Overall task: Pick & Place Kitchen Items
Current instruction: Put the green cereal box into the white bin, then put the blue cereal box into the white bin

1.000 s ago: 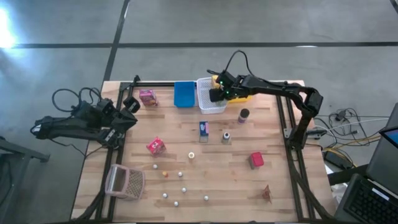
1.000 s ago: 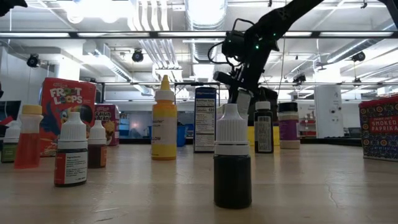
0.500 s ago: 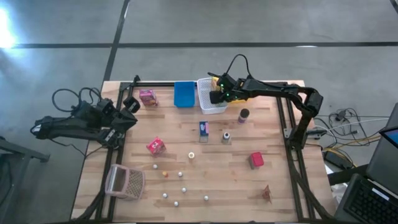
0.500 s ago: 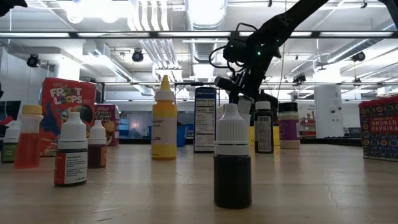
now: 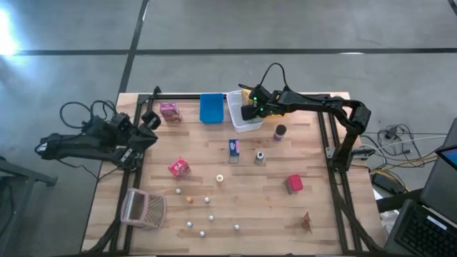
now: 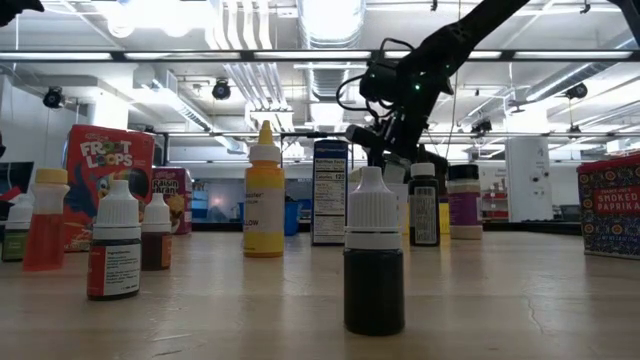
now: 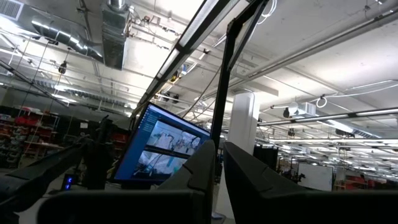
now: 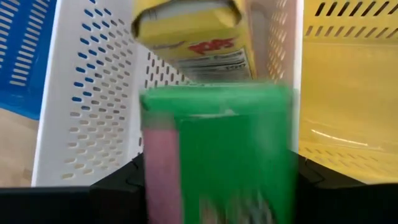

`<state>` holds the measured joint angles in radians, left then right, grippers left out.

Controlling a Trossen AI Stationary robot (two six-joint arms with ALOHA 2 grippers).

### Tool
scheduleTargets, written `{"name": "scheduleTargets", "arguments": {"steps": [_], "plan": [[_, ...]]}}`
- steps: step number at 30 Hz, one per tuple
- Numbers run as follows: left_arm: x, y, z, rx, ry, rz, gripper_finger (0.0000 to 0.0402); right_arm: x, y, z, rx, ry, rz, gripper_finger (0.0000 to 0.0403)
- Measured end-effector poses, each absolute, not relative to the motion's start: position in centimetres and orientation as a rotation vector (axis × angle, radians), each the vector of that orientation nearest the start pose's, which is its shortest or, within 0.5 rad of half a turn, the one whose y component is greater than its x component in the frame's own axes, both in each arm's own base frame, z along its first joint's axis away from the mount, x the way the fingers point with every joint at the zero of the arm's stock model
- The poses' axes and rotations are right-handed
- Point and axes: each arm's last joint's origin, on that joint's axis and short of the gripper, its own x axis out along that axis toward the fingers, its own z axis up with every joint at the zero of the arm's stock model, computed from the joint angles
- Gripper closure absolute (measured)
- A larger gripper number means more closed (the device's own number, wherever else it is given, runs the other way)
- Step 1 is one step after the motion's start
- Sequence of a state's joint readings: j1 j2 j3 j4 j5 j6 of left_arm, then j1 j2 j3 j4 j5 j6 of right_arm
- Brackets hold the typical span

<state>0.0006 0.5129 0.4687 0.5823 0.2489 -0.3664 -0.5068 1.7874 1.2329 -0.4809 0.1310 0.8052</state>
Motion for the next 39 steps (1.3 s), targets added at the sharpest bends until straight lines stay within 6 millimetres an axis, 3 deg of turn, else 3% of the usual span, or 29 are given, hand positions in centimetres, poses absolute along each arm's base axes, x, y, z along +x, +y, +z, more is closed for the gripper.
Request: {"name": "scheduleTargets", "arguments": {"steps": [5,11,20,26,34,39], "plan": [[12.0,-0.7,33.1,-0.289,-0.484,-0.337,0.0362,31.9,-18.1,20.2,0.892,0.753,-0.968,0.0181],[12.0,-0.7,33.1,-0.289,-0.484,-0.337,0.0362,32.3,-18.4,21.8,0.857,0.761,-0.946,0.0179],[12.0,-0.7,33.1,-0.289,-0.484,-0.337,0.0362,32.5,-18.3,25.8,0.795,0.855,-0.946,0.0194],[12.0,-0.7,33.1,-0.289,-0.484,-0.337,0.0362,32.3,-18.2,29.7,0.670,0.888,-0.956,0.0200],[12.0,-0.7,33.1,-0.289,-0.484,-0.337,0.0362,31.5,-15.8,35.3,0.435,0.890,-0.925,0.0232],[12.0,-0.7,33.1,-0.289,-0.484,-0.337,0.0362,30.2,-13.2,37.1,0.315,0.923,-0.906,0.0265]]}}
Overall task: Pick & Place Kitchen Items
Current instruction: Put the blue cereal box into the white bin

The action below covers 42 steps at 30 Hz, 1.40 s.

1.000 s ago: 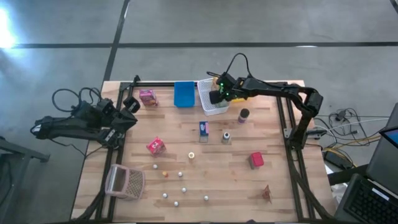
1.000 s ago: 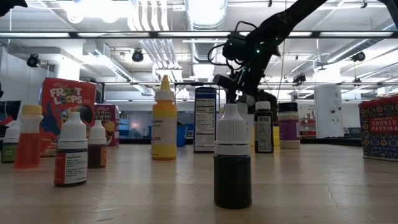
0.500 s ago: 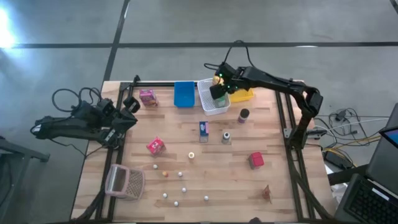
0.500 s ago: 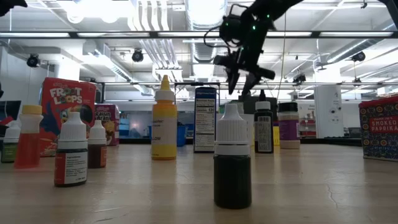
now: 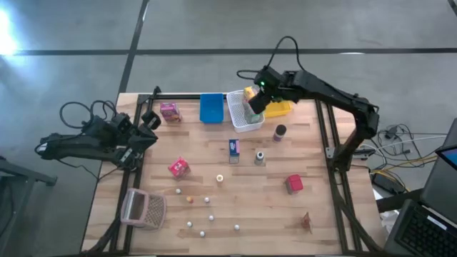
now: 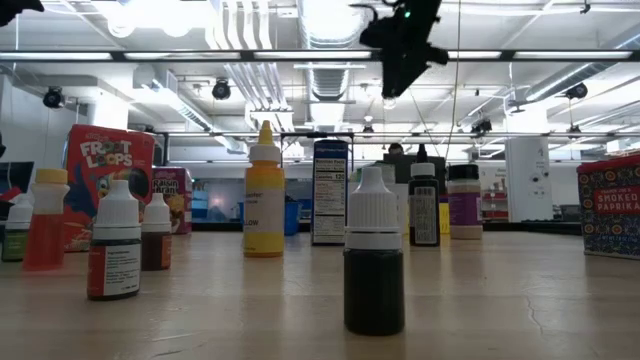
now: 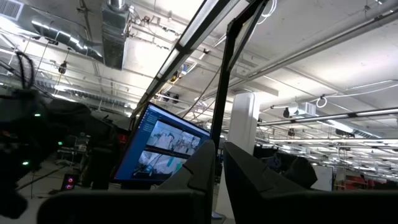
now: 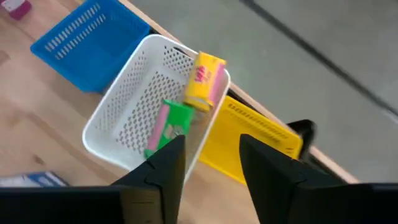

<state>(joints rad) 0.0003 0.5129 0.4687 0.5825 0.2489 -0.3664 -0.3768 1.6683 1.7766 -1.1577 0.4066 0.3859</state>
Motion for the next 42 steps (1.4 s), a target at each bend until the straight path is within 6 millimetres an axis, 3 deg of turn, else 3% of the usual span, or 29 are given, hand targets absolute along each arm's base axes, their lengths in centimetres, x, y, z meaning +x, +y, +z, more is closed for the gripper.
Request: {"name": "scheduleTargets", "arguments": {"steps": [10,20,24,29,42], "plan": [[12.0,-0.7,33.1,-0.289,-0.484,-0.337,0.0362,24.8,-9.2,38.0,0.246,0.918,-0.935,0.0332],[12.0,-0.7,33.1,-0.289,-0.484,-0.337,0.0362,17.5,-6.8,36.7,0.308,0.850,-0.897,0.0373],[12.0,-0.7,33.1,-0.289,-0.484,-0.337,0.0362,16.1,-6.0,36.2,0.297,0.765,-0.718,0.0382],[12.0,-0.7,33.1,-0.289,-0.484,-0.337,0.0362,15.0,-5.3,36.3,0.142,0.615,-0.514,0.0393],[12.0,-0.7,33.1,-0.289,-0.484,-0.337,0.0362,9.2,-3.4,34.3,0.092,0.469,-0.492,0.0394]]}}
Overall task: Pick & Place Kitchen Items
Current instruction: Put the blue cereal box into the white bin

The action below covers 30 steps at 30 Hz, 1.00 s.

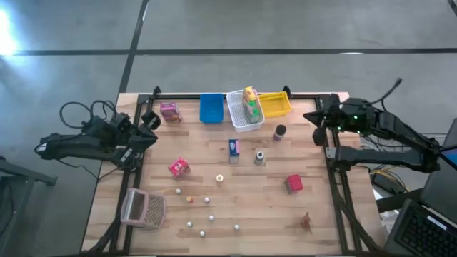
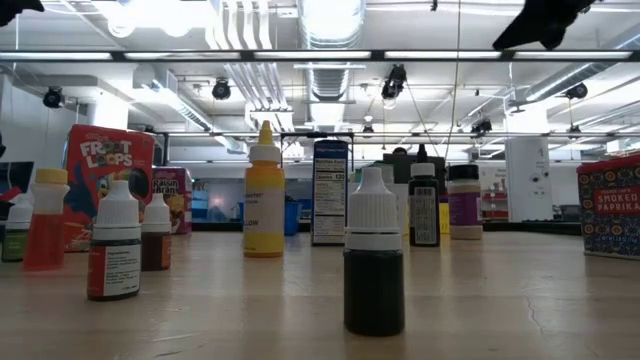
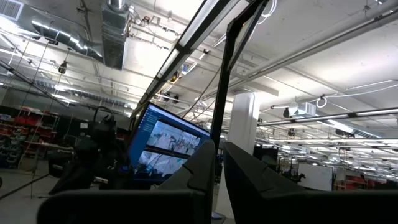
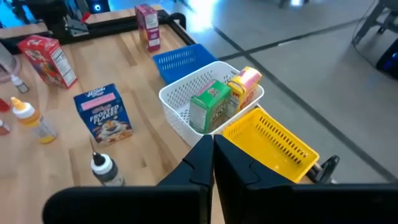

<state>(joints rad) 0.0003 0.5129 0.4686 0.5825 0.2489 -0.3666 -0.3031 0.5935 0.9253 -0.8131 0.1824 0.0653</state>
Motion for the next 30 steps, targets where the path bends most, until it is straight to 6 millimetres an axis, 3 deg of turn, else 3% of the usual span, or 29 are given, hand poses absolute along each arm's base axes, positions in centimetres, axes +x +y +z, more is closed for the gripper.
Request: {"name": "scheduleTargets", "arguments": {"steps": [5,14,19,30], "plan": [[12.0,-0.7,33.1,-0.289,-0.484,-0.337,0.0362,7.3,-3.2,33.6,0.056,0.449,-0.596,0.0394],[12.0,-0.7,33.1,-0.277,-0.487,-0.333,0.0362,5.1,-2.5,31.5,-0.054,0.541,-0.571,0.0394],[12.0,-0.6,33.2,-0.170,-0.508,-0.285,0.0362,4.7,-2.4,31.2,-0.020,0.557,-0.578,0.0394],[12.0,-0.7,33.2,-0.188,-0.506,-0.291,0.0362,4.7,-2.4,31.2,-0.026,0.560,-0.577,0.0394]]}}
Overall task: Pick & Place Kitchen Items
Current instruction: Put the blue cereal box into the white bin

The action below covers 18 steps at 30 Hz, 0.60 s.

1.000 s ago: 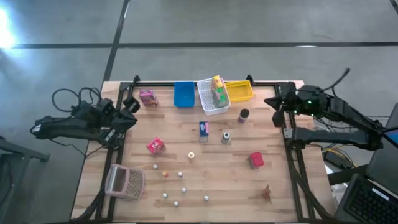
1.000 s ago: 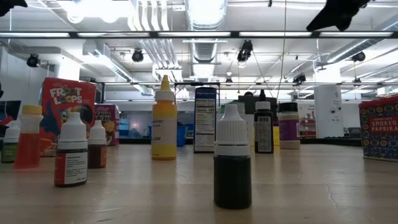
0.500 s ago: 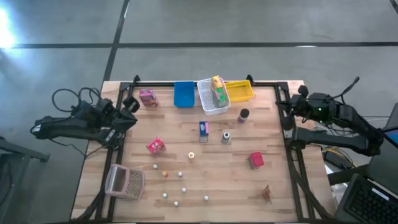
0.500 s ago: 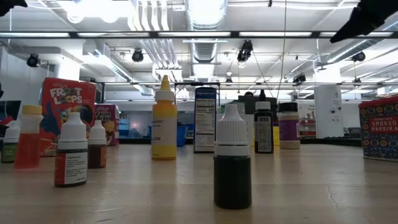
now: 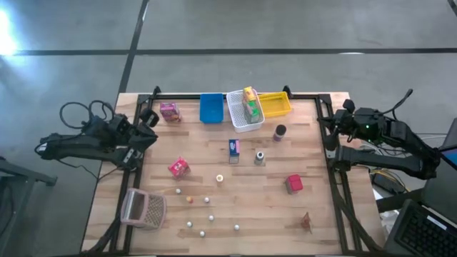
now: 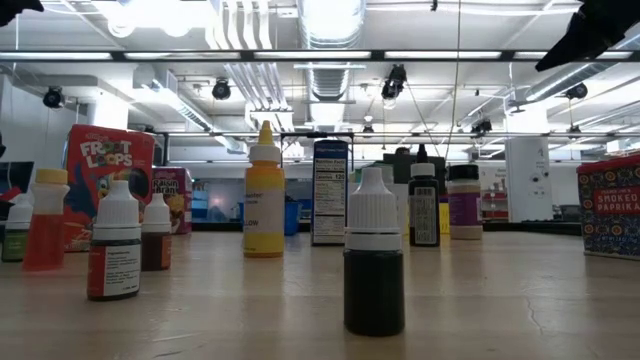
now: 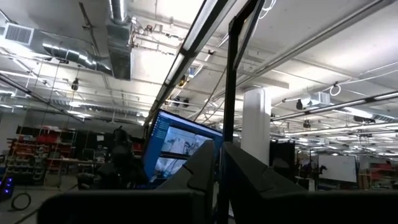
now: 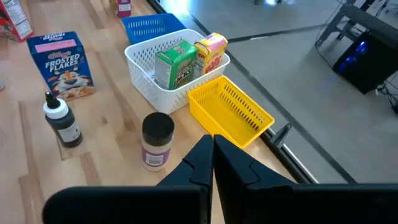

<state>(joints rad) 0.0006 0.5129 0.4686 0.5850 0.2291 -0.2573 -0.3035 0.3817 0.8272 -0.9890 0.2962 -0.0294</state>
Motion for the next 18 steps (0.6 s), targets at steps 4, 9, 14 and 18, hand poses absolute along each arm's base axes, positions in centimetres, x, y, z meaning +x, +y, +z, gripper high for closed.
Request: {"name": "scheduleTargets", "arguments": {"steps": [4,9,14,18], "plan": [[11.96,-0.65,33.16,-0.260,-0.496,-0.310,0.0362,4.71,-2.36,31.22,-0.029,0.561,-0.575,0.0394],[11.90,-0.65,33.23,-0.317,-0.495,-0.325,0.0362,4.70,-2.36,31.22,-0.029,0.561,-0.575,0.0394],[11.91,-0.64,33.23,-0.345,-0.492,-0.331,0.0362,4.70,-2.36,31.22,-0.028,0.560,-0.576,0.0394],[12.03,-0.64,33.13,-0.305,-0.488,-0.316,0.0362,4.71,-2.36,31.23,-0.028,0.560,-0.576,0.0394]]}}
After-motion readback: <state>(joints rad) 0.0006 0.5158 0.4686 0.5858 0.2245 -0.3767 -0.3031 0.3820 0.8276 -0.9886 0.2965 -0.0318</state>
